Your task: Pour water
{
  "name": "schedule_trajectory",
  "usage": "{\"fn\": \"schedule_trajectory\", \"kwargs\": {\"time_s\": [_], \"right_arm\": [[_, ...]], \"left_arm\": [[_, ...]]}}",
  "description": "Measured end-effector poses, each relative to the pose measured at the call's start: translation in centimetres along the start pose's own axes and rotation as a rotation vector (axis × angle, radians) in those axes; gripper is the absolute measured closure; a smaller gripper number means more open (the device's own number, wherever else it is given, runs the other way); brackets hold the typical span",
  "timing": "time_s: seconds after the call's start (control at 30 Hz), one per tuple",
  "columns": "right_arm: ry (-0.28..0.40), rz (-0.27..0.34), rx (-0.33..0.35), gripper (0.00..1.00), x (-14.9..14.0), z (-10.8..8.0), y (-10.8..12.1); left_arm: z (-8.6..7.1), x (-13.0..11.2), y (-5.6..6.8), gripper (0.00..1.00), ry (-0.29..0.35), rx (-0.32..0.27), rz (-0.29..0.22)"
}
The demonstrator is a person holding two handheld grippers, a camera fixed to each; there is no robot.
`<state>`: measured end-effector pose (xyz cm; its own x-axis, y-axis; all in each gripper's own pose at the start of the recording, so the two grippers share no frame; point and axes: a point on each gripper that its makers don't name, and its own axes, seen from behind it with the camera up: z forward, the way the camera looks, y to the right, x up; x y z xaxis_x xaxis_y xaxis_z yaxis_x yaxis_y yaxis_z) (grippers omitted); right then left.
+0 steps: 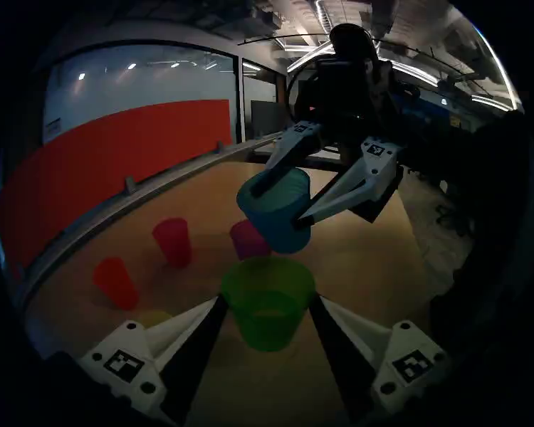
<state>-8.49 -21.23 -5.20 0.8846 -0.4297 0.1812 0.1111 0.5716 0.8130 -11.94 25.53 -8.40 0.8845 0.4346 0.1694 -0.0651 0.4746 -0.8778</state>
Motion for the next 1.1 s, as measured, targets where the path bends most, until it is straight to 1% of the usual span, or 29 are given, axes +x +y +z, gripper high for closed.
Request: {"fn": "schedule_trajectory", "kwargs": {"time_s": [0.07,0.17,0.27,0.37,0.57,0.77,1.1], "right_arm": [[-0.007,-0.001,0.002,0.10,-0.4,0.2,0.0],[-0.018,0.003,0.007,0.11,-1.1,0.5,0.0],[-0.027,0.008,0.011,0.10,-1.6,0.7,0.0],[-0.034,0.013,0.013,0.10,-2.0,1.0,0.1],[-0.041,0.019,0.022,0.10,-2.6,1.6,0.1],[-0.051,0.014,0.024,0.10,-3.2,1.9,0.1],[-0.054,0.022,0.024,0.10,-3.3,2.2,0.3]], "left_arm": [[0.3,-0.4,-0.3,0.16,-0.011,0.004,0.000],[0.6,-0.9,-0.3,0.16,-0.025,-0.006,-0.004],[0.8,-1.7,0.1,0.16,-0.041,-0.027,-0.005],[1.1,-2.5,0.3,0.16,-0.063,-0.036,0.000],[1.8,-3.7,0.2,0.16,-0.095,-0.043,0.008],[2.4,-4.3,-0.1,0.16,-0.106,-0.048,-0.004],[2.9,-5.1,-0.1,0.16,-0.110,-0.049,-0.013]]}}
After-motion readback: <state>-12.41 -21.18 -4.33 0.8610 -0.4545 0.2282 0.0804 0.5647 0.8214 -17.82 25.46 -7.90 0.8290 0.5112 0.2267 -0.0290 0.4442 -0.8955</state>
